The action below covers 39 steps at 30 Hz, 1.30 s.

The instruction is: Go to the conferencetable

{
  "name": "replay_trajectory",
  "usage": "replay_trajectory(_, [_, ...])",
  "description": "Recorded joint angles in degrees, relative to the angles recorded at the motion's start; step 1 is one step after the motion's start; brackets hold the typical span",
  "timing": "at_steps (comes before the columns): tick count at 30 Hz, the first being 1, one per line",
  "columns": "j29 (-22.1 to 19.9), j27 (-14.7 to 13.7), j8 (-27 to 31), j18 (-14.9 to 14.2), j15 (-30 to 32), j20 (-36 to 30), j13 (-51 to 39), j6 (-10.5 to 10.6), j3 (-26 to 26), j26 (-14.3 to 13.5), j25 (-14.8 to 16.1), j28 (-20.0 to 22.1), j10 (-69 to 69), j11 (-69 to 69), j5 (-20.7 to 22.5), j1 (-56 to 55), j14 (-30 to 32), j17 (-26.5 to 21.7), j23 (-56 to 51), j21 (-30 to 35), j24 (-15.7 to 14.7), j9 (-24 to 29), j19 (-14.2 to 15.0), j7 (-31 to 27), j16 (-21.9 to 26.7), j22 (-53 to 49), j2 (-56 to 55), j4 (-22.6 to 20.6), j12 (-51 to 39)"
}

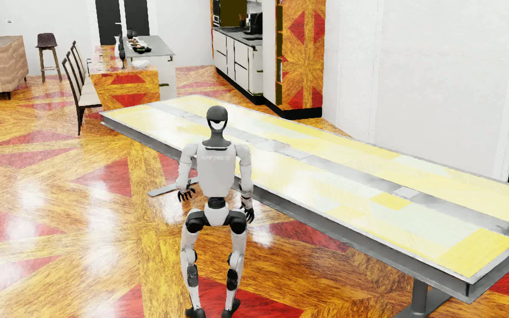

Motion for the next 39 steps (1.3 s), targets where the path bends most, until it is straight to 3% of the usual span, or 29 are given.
replay_trajectory(2, [1.1,0.9,3.2,-3.3,0.7,0.6,-1.1,0.6,0.4,1.1,-0.5,-0.6,1.1,-1.2,1.4,-3.1,0.0,-1.0,2.5,1.3,-3.8,-0.1,1.4,-4.2,-0.4,8.7,1.5,1.8,0.4])
replay_trajectory(5, [-0.3,1.2,8.1,-4.7,0.6,-0.1,-1.8,1.2,0.9,4.6,0.3,-1.3,-13.2,-4.4,2.8,-3.6,0.6,-0.9,4.1,-1.1,-8.5,-0.4,3.6,-12.9,-0.2,19.9,3.5,1.8,2.2])
replay_trajectory(8, [-2.1,0.1,15.0,-9.5,0.9,-0.2,-1.7,2.5,1.6,8.3,1.6,-1.0,-30.2,-6.0,3.7,-0.2,8.0,-0.9,5.0,-5.0,-13.6,-0.9,6.8,-33.6,-2.4,28.5,3.3,-5.1,5.6])
replay_trajectory(9, [-2.3,0.2,17.3,-11.1,0.9,-1.0,-2.1,3.1,1.4,8.7,1.5,-1.6,-30.8,-5.6,3.8,0.5,6.7,-1.1,5.4,-6.2,-14.6,-0.9,8.1,-33.0,-3.1,30.3,2.4,-4.6,7.2])
replay_trajectory(11, [-3.7,1.0,21.9,-9.1,1.1,-4.1,-3.1,4.2,1.0,8.5,2.1,-4.8,-31.9,-5.2,3.4,1.9,2.5,-1.3,5.5,-9.3,-15.0,-0.9,10.8,-25.0,-4.6,32.4,0.1,-3.3,9.3])
replay_trajectory(14, [-6.4,1.0,27.7,-6.1,2.4,-9.8,-2.4,4.4,0.6,7.3,4.5,-8.2,-33.9,-6.0,0.9,3.1,0.2,-0.5,3.7,-15.1,-13.8,-0.5,14.4,-18.4,-4.1,34.0,-2.6,-5.4,7.5])
replay_trajectory(16, [-5.9,0.3,30.9,-4.3,2.8,-12.6,-1.1,3.6,0.5,7.6,4.6,-6.5,-33.9,-5.9,-1.5,2.9,-0.5,0.3,2.7,-16.8,-12.5,-0.1,15.2,-15.0,-2.3,34.1,-4.8,-8.0,3.8])
replay_trajectory(18, [-3.6,-0.6,33.1,-2.8,3.5,-11.8,0.2,2.4,0.4,7.9,2.0,-3.0,-33.3,-3.6,-3.2,2.3,-1.1,0.7,2.0,-16.3,-12.5,0.5,13.2,-12.5,0.3,31.7,-7.6,-10.1,0.2])
replay_trajectory(19, [-2.2,-0.6,30.6,-2.2,3.8,-9.6,0.6,1.7,0.3,8.5,0.7,0.0,-32.8,-1.0,-4.4,1.9,-1.4,0.9,2.2,-15.7,-13.6,0.8,10.2,-11.7,0.9,29.9,-9.3,-10.9,-1.4])
replay_trajectory(20, [-0.9,-0.5,22.3,-1.7,4.3,-6.4,0.9,1.0,0.4,8.8,-0.2,3.3,-32.4,2.1,-7.0,1.6,-1.5,1.4,2.5,-15.7,-15.7,1.0,6.7,-11.1,1.2,27.9,-10.7,-11.4,-2.8])
replay_trajectory(21, [-0.3,0.6,17.5,-1.3,1.8,-3.1,0.8,0.4,0.0,8.6,-0.3,6.2,-31.5,6.3,-7.7,1.2,-1.9,2.4,2.4,-16.1,-18.1,1.1,5.8,-11.1,1.2,26.1,-11.6,-11.9,-4.1])
replay_trajectory(23, [-0.9,0.7,16.7,-0.5,0.2,1.0,1.7,-0.4,-0.6,6.8,0.0,9.5,-31.0,13.4,-2.8,1.0,-2.2,3.4,2.5,-17.1,-21.4,1.0,15.0,-11.3,2.1,22.2,-12.5,-12.5,-6.0])
replay_trajectory(24, [-0.6,0.9,14.8,-0.2,1.5,2.0,1.9,-0.7,-0.6,5.6,-0.4,10.1,-31.5,13.1,-0.7,1.2,-2.1,3.6,2.7,-16.9,-21.9,0.8,11.2,-11.3,2.8,19.7,-11.6,-12.7,-6.3])
replay_trajectory(25, [0.1,1.3,8.9,0.1,0.7,2.8,1.9,-1.0,-0.3,4.5,-0.9,10.5,-32.0,9.4,-2.1,1.5,-1.8,3.5,3.0,-16.6,-22.1,0.4,7.5,-11.2,3.1,17.4,-9.2,-12.8,-6.4])
replay_trajectory(26, [0.9,1.7,5.4,0.4,-0.6,3.7,1.8,-1.3,-0.2,3.6,-1.2,11.0,-32.0,4.5,-2.5,1.4,-1.7,3.4,3.5,-16.2,-22.1,0.1,5.7,-11.4,3.0,15.3,-6.3,-13.1,-6.3])
replay_trajectory(28, [1.5,2.2,5.0,0.7,-1.0,4.7,1.1,-1.5,-0.1,2.9,-2.4,11.4,-28.5,-3.1,-1.1,-0.3,-2.7,2.7,4.9,-13.8,-21.1,-0.1,6.1,-12.3,2.4,12.7,-2.3,-13.0,-5.7])
replay_trajectory(29, [1.8,2.0,4.6,-0.2,-0.8,4.2,0.8,-1.3,0.1,2.7,-3.4,10.5,-24.0,-5.5,-0.7,-2.6,-2.8,1.9,5.2,-11.7,-19.4,0.1,6.7,-13.0,2.5,12.4,-1.0,-12.6,-5.4])
replay_trajectory(31, [2.2,1.1,3.8,-7.2,-0.3,1.7,0.0,-0.8,0.4,2.9,-4.3,6.6,-13.6,-6.9,-0.2,-8.0,-3.1,0.0,5.1,-8.0,-13.9,0.5,7.6,-15.8,3.1,13.5,0.1,-11.1,-5.0])
replay_trajectory(32, [1.8,1.0,4.0,-8.2,0.0,1.0,-0.6,-0.6,0.5,3.4,-4.1,4.5,-9.8,-7.3,0.0,-9.9,-2.8,-1.0,4.8,-6.8,-11.8,0.6,8.0,-16.4,3.0,14.9,0.4,-9.5,-4.4])
replay_trajectory(34, [0.6,1.2,5.4,-3.2,1.1,1.1,-1.7,-0.3,0.5,5.1,-2.5,1.2,-8.8,-8.7,0.4,-10.6,-2.0,-2.1,3.6,-6.5,-10.5,0.4,8.7,-11.4,1.5,18.9,1.0,-1.3,-2.8])
replay_trajectory(36, [-1.3,0.7,7.5,-1.4,1.9,1.6,-1.8,-0.2,0.9,6.9,0.2,-1.0,-15.5,-9.7,0.6,-8.4,1.9,-2.0,1.4,-8.0,-10.4,0.2,9.6,-6.8,0.5,23.0,1.5,5.8,-1.2])
replay_trajectory(38, [-2.7,-0.9,9.5,0.7,2.5,0.5,-1.0,-0.2,1.2,8.1,1.9,-2.4,-24.8,-10.8,0.4,-5.4,6.3,-1.5,-0.3,-9.7,-10.5,0.0,10.8,-7.7,0.0,27.3,2.6,7.6,-0.4])
replay_trajectory(39, [-2.8,-1.4,10.3,-0.7,2.5,-0.1,-0.6,-0.1,1.3,8.2,2.3,-3.3,-28.8,-11.0,-0.1,-3.8,9.3,-1.4,-0.6,-10.0,-10.8,-0.1,11.6,-9.9,0.1,29.2,3.1,7.1,0.0])
